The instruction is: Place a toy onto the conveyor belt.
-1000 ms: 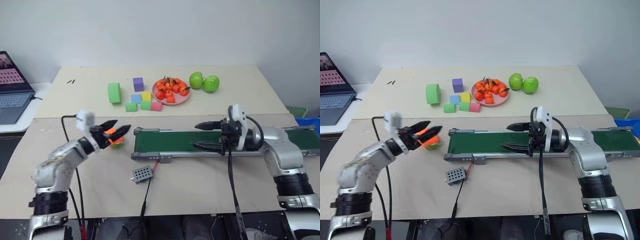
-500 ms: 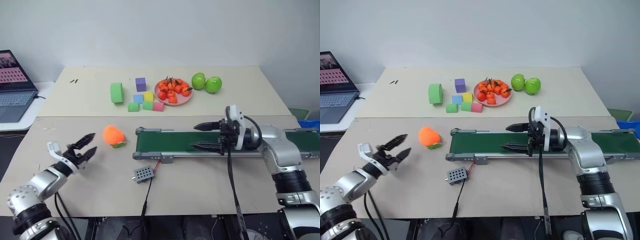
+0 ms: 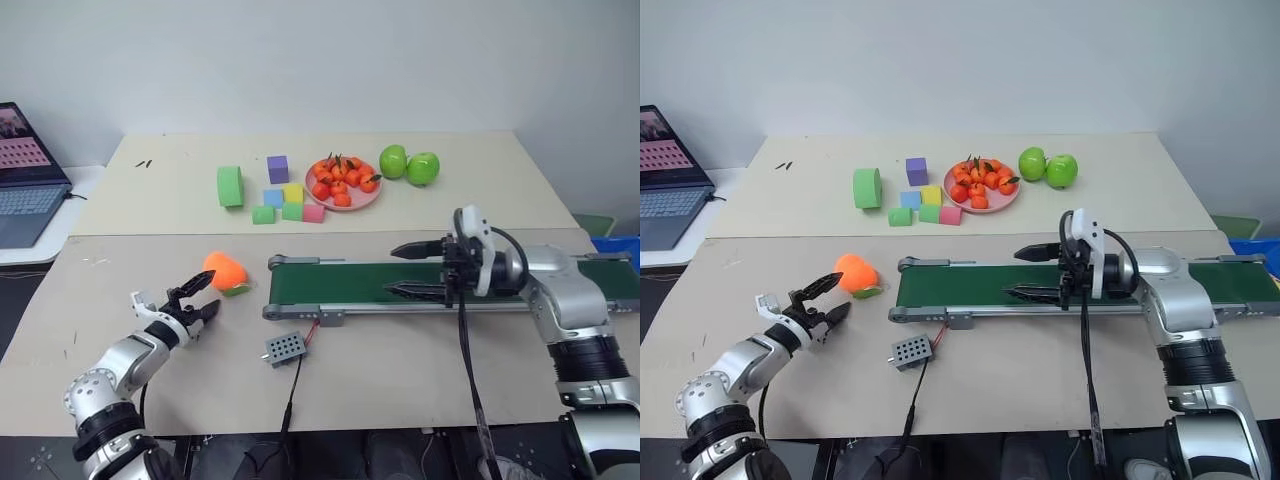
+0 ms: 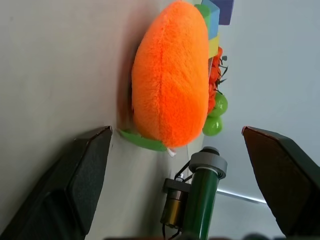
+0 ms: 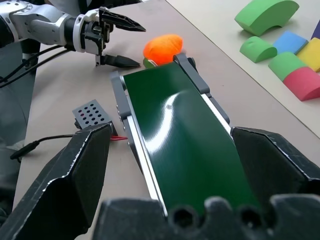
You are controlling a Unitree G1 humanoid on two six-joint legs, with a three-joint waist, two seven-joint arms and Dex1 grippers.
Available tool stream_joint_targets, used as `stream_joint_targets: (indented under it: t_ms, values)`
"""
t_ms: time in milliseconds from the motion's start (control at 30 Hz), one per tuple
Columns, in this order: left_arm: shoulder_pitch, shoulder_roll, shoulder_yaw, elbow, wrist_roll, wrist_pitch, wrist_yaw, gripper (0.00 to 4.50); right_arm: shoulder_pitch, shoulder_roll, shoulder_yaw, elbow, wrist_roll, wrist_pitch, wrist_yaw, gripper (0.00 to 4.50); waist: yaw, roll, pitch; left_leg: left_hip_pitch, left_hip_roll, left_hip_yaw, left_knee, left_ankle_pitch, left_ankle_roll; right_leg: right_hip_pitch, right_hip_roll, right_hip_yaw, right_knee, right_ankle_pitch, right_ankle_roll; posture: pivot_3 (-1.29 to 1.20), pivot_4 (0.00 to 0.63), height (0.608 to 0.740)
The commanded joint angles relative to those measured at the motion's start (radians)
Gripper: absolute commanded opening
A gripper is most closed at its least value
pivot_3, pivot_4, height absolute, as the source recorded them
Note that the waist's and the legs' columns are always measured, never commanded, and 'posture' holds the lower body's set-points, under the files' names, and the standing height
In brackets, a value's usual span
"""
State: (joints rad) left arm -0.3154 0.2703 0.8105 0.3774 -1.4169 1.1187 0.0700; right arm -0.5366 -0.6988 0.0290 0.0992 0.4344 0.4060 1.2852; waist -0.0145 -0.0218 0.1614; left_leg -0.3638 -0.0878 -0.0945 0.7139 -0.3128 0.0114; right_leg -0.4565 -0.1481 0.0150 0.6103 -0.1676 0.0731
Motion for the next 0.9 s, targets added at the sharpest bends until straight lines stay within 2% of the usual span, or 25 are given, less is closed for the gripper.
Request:
stream_joint_targets:
  t_ms: [33, 600, 733, 767, 900]
  values:
    - [-0.031, -0.005, -0.01, 0.029, -0.006, -0.038, -0.014, 4.45, -0.021, -0.021, -0.022, -0.024, 0.014, 0.005, 0.01, 4.5, 0.002, 0.0, 0.0, 0.0, 0.0, 0.0, 0.0, 0.0, 0.0, 0.0, 0.0, 0.0, 0.0, 0.0, 0.0, 0.0, 0.15, 0.74]
    - [-0.1, -0.028, -0.114, 0.104, 0.128, -0.124, -0.106, 4.45, -0.013, -0.037, -0.021, -0.024, 0.007, 0.0, 0.026, 4.5, 0.004, 0.0, 0.0, 0.0, 0.0, 0.0, 0.0, 0.0, 0.0, 0.001, 0.0, 0.0, 0.0, 0.0, 0.0, 0.0, 0.15, 0.74]
    - [-0.122, -0.051, -0.123, 0.106, 0.149, -0.145, -0.098, 3.44, -0.017, -0.038, -0.018, -0.02, 0.003, -0.003, 0.027, 4.5, 0.005, 0.0, 0.0, 0.0, 0.0, 0.0, 0.0, 0.0, 0.0, 0.001, 0.0, 0.0, 0.0, 0.0, 0.0, 0.0, 0.15, 0.74]
    - [-0.122, -0.054, -0.123, 0.105, 0.151, -0.147, -0.097, 2.92, -0.018, -0.039, -0.018, -0.02, 0.003, -0.004, 0.028, 4.5, 0.004, 0.0, 0.0, 0.0, 0.0, 0.0, 0.0, 0.0, 0.0, 0.001, 0.0, 0.0, 0.0, 0.0, 0.0, 0.0, 0.15, 0.74]
    - [-0.116, -0.061, -0.118, 0.093, 0.159, -0.166, -0.094, 1.53, -0.018, -0.044, -0.02, -0.017, 0.001, -0.007, 0.032, 4.5, 0.004, 0.0, 0.0, 0.0, 0.0, 0.0, 0.0, 0.0, 0.0, 0.0, 0.0, 0.0, -0.001, 0.0, 0.0, 0.0, 0.15, 0.74]
